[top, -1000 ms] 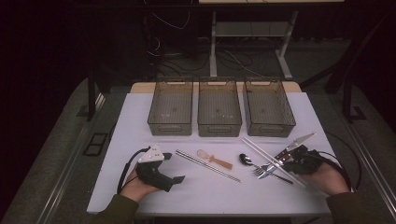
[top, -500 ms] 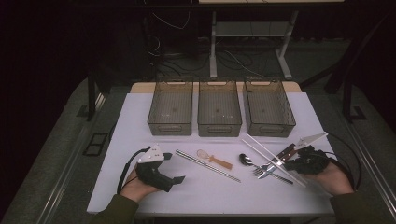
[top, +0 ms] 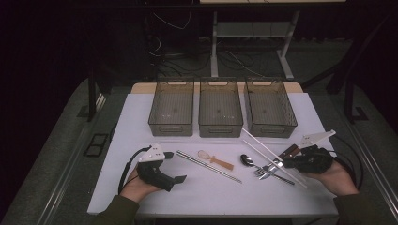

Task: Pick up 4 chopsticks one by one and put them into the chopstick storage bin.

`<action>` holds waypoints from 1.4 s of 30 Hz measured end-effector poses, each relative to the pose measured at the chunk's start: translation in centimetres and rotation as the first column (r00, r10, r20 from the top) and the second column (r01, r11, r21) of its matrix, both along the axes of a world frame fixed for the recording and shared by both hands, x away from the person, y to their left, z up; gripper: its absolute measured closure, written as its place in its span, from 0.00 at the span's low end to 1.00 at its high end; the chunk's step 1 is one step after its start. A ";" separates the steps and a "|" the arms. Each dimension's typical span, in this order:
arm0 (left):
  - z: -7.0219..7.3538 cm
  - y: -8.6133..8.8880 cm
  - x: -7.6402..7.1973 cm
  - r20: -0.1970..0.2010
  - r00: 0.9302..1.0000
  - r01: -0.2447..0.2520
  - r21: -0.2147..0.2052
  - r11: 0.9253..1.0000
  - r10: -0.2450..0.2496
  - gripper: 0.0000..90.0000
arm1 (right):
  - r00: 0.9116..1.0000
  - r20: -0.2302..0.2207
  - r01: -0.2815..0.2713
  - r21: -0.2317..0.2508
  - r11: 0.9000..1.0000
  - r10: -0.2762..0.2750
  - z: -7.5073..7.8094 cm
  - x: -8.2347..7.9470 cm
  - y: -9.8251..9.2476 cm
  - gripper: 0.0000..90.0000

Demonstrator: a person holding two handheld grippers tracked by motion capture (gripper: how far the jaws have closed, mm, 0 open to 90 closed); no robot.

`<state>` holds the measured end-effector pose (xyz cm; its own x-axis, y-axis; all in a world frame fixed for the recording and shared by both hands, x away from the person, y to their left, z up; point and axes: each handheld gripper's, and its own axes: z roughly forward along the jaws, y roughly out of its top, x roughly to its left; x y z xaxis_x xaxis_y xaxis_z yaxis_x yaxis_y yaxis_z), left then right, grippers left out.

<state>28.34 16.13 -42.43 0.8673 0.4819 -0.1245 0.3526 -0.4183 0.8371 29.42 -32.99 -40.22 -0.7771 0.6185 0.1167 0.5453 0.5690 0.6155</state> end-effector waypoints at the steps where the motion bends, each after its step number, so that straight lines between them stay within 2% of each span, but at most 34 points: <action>1: 0.3 -0.1 0.1 0.005 1.000 0.007 0.002 1.000 -0.007 0.02 | 1.000 0.004 -0.014 0.002 1.000 0.014 0.2 0.0 0.4 0.94; 2: 0.5 -0.2 0.3 0.014 1.000 0.011 0.000 1.000 -0.011 0.02 | 0.999 0.005 -0.050 -0.004 0.999 0.050 0.6 0.1 1.2 0.94; 3: 0.8 -0.3 0.4 0.022 1.000 0.018 0.000 1.000 -0.018 0.02 | 0.999 0.005 -0.050 -0.004 0.999 0.050 0.6 0.1 1.2 0.94; 6: 1.8 -0.7 0.5 0.050 0.998 0.045 -0.005 0.999 -0.045 0.02 | 0.995 0.004 -0.095 -0.014 0.995 0.096 0.9 0.4 2.4 0.94; 11: 3.1 -1.7 1.0 0.065 0.994 0.093 -0.028 0.995 -0.091 0.03 | 0.990 0.001 -0.142 -0.018 0.990 0.142 1.2 1.2 4.2 0.94; 15: 4.3 -2.9 1.5 0.087 0.988 0.134 -0.030 0.990 -0.131 0.03 | 0.984 -0.008 -0.179 -0.020 0.984 0.178 1.6 1.7 5.6 0.94; 18: 4.9 -4.1 1.9 0.102 0.981 0.166 -0.031 0.986 -0.162 0.04 | 0.976 -0.005 -0.217 -0.039 0.975 0.217 1.7 2.1 6.7 0.94; 25: 6.0 -6.5 2.8 0.122 0.968 0.225 -0.021 0.974 -0.221 0.06 | 0.955 -0.012 -0.298 -0.061 0.953 0.297 1.7 2.9 9.1 0.94; 26: 6.0 -6.8 2.9 0.122 0.966 0.230 -0.016 0.973 -0.227 0.07 | 0.952 -0.011 -0.306 -0.063 0.950 0.306 1.8 2.9 9.4 0.94; 27: 6.1 -7.1 3.0 0.125 0.964 0.239 -0.005 0.971 -0.236 0.08 | 0.944 -0.012 -0.329 -0.062 0.942 0.329 1.9 3.0 10.1 0.94; 28: 6.2 -7.5 3.1 0.128 0.962 0.244 0.009 0.970 -0.243 0.08 | 0.944 -0.012 -0.329 -0.062 0.942 0.329 1.9 3.0 10.1 0.94; 31: 6.2 -8.5 3.3 0.118 0.954 0.274 0.032 0.961 -0.276 0.11 | 0.933 -0.013 -0.361 -0.066 0.930 0.361 2.2 3.1 11.1 0.94; 34: 5.9 -9.3 3.4 0.107 0.946 0.300 0.061 0.952 -0.305 0.15 | 0.918 -0.017 -0.397 -0.065 0.916 0.396 2.4 3.1 12.1 0.94; 36: 5.7 -9.7 3.4 0.086 0.946 0.309 0.069 0.949 -0.314 0.15 | 0.907 -0.017 -0.420 -0.070 0.905 0.420 2.4 3.2 12.8 0.94; 38: 5.4 -9.9 3.4 0.074 0.943 0.318 0.078 0.945 -0.324 0.16 | 0.902 -0.033 -0.432 -0.074 0.899 0.431 2.5 3.1 13.4 0.94; 39: 5.3 -10.0 3.5 0.069 0.941 0.326 0.088 0.941 -0.332 0.17 | 0.896 -0.038 -0.444 -0.080 0.892 0.443 2.4 3.1 13.6 0.94; 41: 5.1 -10.1 3.3 0.059 0.937 0.338 0.108 0.935 -0.345 0.19 | 0.879 -0.033 -0.475 -0.115 0.872 0.475 2.2 3.2 14.1 0.94; 42: 5.0 -10.2 3.3 0.053 0.934 0.346 0.108 0.932 -0.352 0.20 | 0.876 -0.036 -0.481 -0.125 0.868 0.480 2.1 3.2 14.3 0.94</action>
<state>31.59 5.91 -37.42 0.9878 0.1539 -0.0256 0.1117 -0.5835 0.8044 32.66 -18.70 -38.07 -0.9818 0.1781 0.0666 0.1865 0.8340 0.5193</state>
